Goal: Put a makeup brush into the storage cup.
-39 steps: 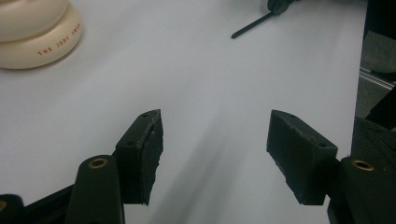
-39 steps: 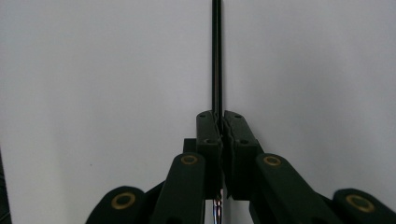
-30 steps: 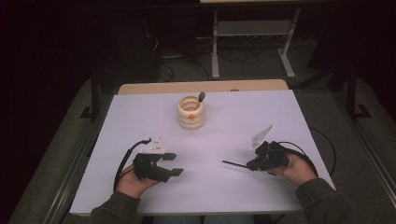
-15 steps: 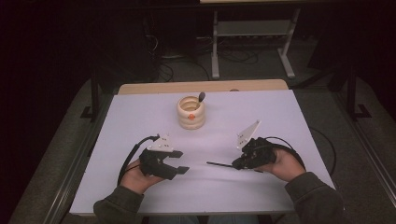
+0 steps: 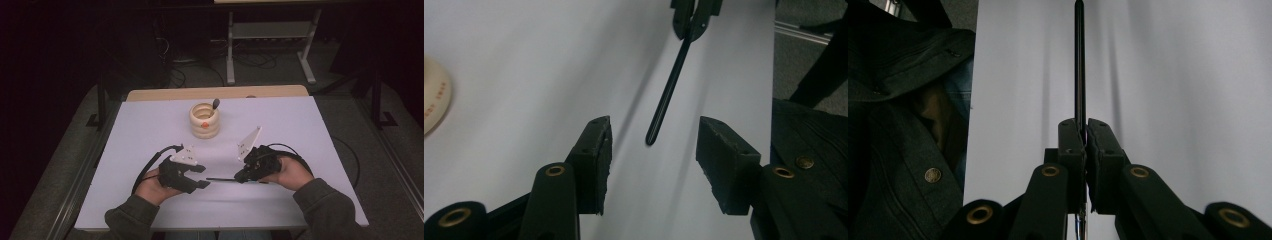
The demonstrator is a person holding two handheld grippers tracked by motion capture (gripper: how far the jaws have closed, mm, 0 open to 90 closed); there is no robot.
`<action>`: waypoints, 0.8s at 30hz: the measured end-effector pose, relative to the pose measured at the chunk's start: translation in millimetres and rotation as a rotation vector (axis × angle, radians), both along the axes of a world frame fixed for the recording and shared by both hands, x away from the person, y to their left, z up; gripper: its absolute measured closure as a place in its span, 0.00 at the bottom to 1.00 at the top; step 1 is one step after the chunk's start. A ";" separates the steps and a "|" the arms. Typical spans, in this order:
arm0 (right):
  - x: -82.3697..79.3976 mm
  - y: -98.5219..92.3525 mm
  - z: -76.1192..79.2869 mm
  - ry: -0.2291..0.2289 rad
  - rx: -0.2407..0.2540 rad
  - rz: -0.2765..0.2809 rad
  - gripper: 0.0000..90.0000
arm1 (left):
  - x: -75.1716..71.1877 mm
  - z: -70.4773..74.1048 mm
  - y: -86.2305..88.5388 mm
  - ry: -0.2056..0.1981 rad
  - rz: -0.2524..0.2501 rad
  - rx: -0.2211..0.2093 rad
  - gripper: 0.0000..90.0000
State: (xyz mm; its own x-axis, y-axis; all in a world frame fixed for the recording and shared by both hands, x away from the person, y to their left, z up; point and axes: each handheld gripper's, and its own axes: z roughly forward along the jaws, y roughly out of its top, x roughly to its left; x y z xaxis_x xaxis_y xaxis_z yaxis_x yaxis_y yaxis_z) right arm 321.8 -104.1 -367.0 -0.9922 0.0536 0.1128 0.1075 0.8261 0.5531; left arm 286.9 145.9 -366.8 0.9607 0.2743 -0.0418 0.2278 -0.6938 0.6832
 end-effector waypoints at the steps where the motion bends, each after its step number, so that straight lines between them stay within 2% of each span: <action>1: -0.2 1.8 -0.1 0.001 -0.002 0.005 0.94 | -1.5 -0.2 -2.9 0.012 -0.013 0.006 0.54; 4: -1.4 9.1 0.2 0.003 -0.004 0.024 0.94 | -2.3 0.3 -8.6 0.011 -0.050 0.030 0.58; 10: -1.9 19.7 1.4 0.011 0.004 0.053 0.94 | 2.7 -2.7 -14.8 0.022 -0.092 0.074 0.65; 16: -4.1 26.8 1.6 0.003 0.019 0.082 0.94 | 1.0 -6.9 -20.5 0.051 -0.113 0.087 0.72; 19: -4.9 28.5 2.5 0.005 0.017 0.088 0.94 | 1.6 -6.0 -22.0 0.050 -0.131 0.102 0.77; 24: -7.5 31.9 2.1 0.007 0.011 0.098 0.94 | 1.5 -7.1 -22.9 0.052 -0.140 0.121 0.78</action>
State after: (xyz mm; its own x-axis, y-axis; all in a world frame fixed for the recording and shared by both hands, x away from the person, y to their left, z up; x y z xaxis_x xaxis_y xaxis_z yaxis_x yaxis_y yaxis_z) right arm 314.3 -72.2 -364.9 -0.9917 -0.0453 0.1200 0.0302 0.8267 0.5619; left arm 288.3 123.0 -374.0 0.9873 0.1440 -0.0671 0.1560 -0.7975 0.5827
